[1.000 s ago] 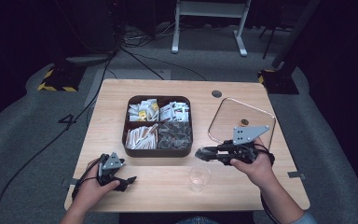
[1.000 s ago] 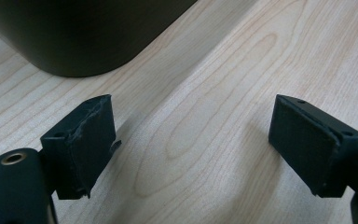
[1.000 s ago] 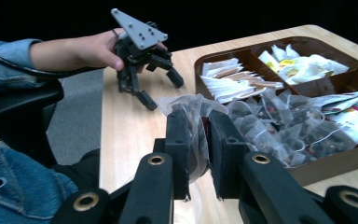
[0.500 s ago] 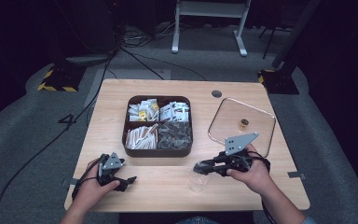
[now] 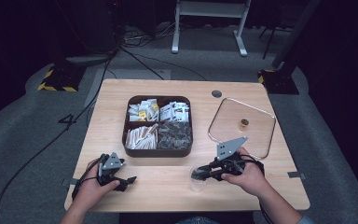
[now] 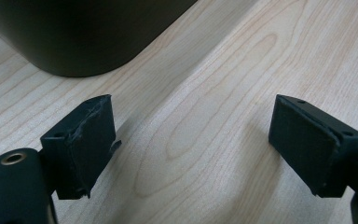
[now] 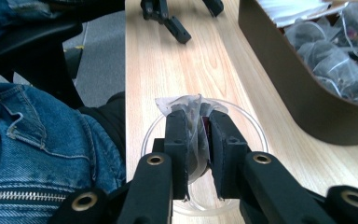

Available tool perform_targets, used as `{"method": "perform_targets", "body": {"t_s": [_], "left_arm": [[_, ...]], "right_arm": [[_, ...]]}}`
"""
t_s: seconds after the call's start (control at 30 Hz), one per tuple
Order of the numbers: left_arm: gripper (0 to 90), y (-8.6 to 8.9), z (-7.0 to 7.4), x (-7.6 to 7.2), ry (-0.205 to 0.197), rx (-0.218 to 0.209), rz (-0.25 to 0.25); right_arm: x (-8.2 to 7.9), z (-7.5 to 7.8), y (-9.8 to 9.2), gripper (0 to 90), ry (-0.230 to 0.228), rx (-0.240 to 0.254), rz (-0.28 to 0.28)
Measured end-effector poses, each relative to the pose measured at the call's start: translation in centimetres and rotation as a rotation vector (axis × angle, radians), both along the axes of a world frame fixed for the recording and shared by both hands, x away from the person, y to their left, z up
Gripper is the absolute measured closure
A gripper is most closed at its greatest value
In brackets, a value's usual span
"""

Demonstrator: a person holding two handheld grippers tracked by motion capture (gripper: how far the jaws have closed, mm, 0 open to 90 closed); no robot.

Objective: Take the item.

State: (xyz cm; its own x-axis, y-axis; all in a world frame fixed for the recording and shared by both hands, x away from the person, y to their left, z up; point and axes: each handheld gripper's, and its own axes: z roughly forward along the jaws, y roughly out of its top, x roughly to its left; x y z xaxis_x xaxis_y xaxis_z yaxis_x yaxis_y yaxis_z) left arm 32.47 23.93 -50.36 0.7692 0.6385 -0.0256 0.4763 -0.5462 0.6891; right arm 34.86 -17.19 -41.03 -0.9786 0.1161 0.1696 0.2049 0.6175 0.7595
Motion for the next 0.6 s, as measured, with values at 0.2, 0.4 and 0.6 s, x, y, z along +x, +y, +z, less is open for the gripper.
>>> {"method": "perform_targets", "body": {"t_s": [0.2, 0.4, 0.6], "left_arm": [[15.0, -0.02, -0.01, -0.01, 0.001, -0.001, 0.001], [15.1, -0.01, -0.01, -0.01, 0.002, -0.003, 0.001], [15.0, -0.02, -0.01, -0.02, 0.001, -0.001, 0.001]], "right_arm": [[0.13, -0.37, 0.12, 67.0, 0.008, -0.016, -0.005], [0.24, -0.01, -0.15, 61.4, 0.000, 0.014, -0.019], [0.39, 0.31, -0.36, 58.4, -0.018, 0.042, -0.040]]}}
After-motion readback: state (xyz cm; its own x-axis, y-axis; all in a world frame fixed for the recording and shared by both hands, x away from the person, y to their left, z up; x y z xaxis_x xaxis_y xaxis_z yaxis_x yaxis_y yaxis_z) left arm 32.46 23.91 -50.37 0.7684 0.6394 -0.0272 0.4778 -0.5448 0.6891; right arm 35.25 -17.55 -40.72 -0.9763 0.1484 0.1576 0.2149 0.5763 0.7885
